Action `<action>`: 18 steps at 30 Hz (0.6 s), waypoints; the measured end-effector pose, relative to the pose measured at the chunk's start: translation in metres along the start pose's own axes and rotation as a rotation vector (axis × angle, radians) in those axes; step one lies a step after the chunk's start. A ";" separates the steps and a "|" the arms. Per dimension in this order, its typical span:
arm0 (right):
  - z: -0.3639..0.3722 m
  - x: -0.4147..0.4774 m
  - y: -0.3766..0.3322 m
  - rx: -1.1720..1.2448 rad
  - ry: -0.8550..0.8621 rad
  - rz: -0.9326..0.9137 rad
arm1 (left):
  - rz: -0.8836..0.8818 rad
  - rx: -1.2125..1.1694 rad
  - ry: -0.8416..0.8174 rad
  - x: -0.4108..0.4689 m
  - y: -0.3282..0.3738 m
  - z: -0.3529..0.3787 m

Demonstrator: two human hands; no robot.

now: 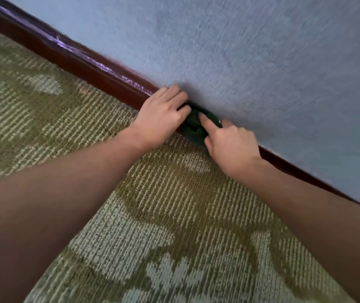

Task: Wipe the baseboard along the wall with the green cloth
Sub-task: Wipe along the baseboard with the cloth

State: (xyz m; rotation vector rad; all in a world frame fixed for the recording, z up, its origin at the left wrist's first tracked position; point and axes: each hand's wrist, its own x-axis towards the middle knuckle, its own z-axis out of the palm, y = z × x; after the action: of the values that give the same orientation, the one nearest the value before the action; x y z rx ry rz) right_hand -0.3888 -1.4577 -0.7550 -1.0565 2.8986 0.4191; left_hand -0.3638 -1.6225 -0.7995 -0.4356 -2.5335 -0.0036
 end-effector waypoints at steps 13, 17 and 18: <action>-0.007 0.003 0.000 -0.039 -0.050 -0.062 | -0.063 -0.015 -0.060 -0.005 0.007 -0.004; -0.004 0.012 0.001 -0.032 -0.081 -0.078 | -0.004 0.022 -0.018 -0.007 -0.001 0.000; -0.003 0.015 -0.001 -0.018 -0.087 -0.077 | 0.016 0.041 -0.004 -0.009 -0.004 0.000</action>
State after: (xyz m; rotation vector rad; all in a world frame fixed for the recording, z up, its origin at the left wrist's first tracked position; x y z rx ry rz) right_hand -0.3992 -1.4684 -0.7544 -1.1195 2.7736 0.4765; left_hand -0.3584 -1.6290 -0.8042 -0.4404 -2.5293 0.0553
